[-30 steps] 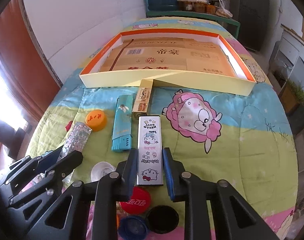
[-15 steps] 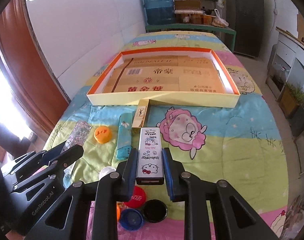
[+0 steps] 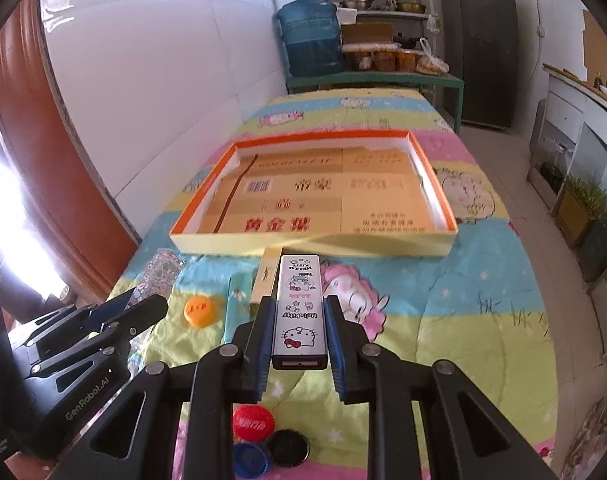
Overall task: Organize rigid objects
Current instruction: 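Carry the gloss tube with the left tool while the right tool carries the white box into the tray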
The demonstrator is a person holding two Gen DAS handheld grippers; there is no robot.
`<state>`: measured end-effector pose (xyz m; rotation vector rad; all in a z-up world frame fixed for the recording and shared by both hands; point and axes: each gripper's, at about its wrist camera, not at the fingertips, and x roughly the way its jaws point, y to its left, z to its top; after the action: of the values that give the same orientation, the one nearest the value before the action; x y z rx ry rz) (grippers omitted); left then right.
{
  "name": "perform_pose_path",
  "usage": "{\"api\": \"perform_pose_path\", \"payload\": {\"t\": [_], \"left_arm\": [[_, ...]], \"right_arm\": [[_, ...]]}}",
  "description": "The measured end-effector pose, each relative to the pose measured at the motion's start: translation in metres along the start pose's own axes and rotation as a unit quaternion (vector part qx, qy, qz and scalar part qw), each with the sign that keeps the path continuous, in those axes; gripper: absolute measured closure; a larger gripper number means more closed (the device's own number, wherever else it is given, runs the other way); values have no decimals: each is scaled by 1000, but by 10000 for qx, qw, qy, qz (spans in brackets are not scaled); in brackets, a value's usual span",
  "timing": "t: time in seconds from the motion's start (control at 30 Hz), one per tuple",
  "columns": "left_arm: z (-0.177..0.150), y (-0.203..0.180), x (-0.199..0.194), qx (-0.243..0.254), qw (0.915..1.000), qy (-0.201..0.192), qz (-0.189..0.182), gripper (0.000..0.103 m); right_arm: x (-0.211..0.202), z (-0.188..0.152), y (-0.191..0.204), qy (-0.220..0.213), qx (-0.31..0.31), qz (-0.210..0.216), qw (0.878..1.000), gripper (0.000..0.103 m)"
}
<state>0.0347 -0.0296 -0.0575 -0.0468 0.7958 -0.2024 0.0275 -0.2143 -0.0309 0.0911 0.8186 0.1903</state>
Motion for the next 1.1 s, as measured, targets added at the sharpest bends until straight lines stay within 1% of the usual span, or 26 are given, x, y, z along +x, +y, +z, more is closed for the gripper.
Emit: {"api": "perform_pose_path", "payload": {"t": [0.23, 0.63, 1.1], "left_arm": [[27, -3, 3, 17, 9999, -146, 0, 83], [74, 1, 20, 93, 9988, -380, 305, 83], [121, 10, 65, 22, 9977, -376, 558, 83]], "right_arm": [[-1, 22, -5, -238, -54, -55, 9997, 78], [14, 61, -16, -489, -136, -168, 9986, 78], [49, 104, -34, -600, -64, -246, 9979, 78]]}}
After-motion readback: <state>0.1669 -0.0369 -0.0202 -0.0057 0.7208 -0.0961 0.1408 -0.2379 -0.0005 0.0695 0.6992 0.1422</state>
